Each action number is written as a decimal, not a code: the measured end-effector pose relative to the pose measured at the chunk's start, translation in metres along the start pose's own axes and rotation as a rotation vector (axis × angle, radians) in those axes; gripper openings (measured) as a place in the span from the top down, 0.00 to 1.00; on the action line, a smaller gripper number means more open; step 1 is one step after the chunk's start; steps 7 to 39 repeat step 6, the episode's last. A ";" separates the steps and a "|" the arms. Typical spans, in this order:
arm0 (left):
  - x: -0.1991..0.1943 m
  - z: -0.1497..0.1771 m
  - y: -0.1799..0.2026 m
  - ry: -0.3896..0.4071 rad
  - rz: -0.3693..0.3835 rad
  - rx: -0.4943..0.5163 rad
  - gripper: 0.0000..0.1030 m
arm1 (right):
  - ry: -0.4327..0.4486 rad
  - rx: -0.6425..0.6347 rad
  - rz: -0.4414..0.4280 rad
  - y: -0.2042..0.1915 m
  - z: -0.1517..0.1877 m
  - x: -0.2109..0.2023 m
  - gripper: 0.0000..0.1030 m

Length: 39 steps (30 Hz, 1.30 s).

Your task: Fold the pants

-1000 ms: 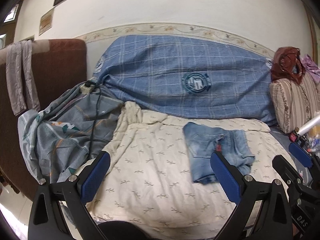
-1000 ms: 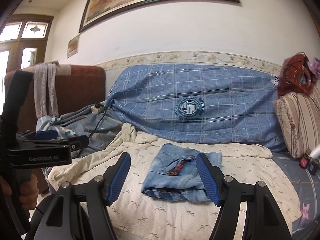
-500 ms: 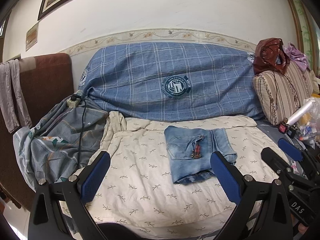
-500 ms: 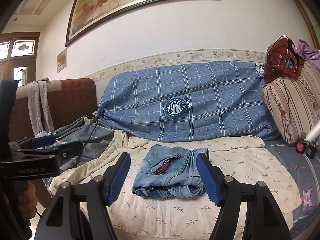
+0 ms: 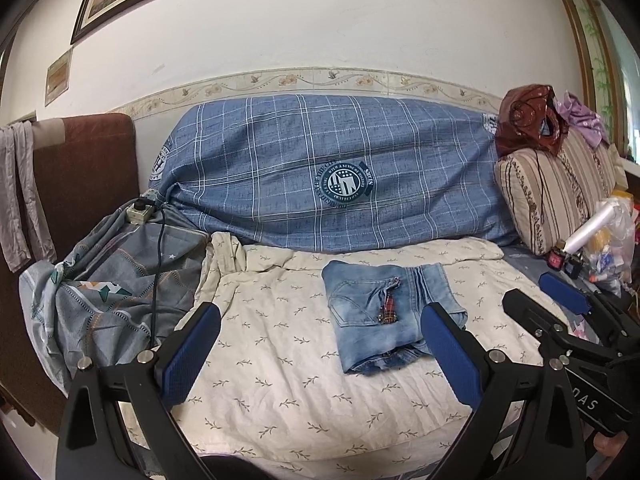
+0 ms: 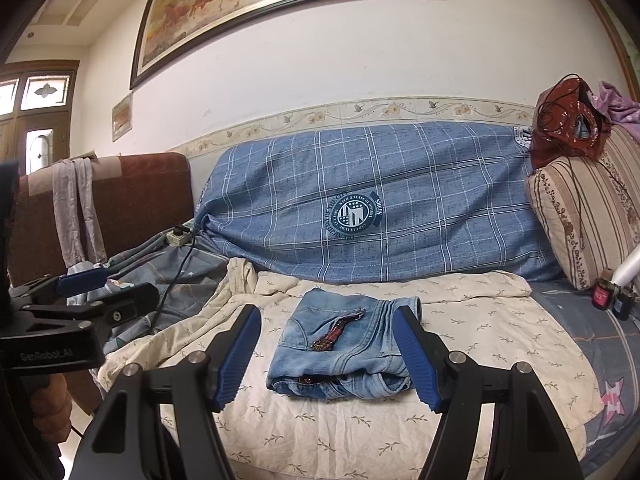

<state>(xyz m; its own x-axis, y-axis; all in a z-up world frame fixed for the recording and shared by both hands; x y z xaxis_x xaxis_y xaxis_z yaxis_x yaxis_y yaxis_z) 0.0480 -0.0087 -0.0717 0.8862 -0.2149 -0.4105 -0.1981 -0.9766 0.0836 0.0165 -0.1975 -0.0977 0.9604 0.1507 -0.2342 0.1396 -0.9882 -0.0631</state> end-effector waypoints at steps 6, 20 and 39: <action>0.024 0.002 -0.005 -0.018 0.038 0.007 0.03 | -0.010 -0.023 0.000 -0.007 -0.005 0.019 0.30; 0.024 0.002 -0.005 -0.018 0.038 0.007 0.03 | -0.010 -0.023 0.000 -0.007 -0.005 0.019 0.30; 0.024 0.002 -0.005 -0.018 0.038 0.007 0.03 | -0.010 -0.023 0.000 -0.007 -0.005 0.019 0.30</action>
Point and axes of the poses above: each gripper's, at about its wrist camera, not at the fingertips, and x roughly the way its jaws point, y to its right, z to its underside, the point moved 10 cm from there along x, roughly the way its jaws point, and after that the axes turned 6 degrees about -x, right-handed, at the moved point
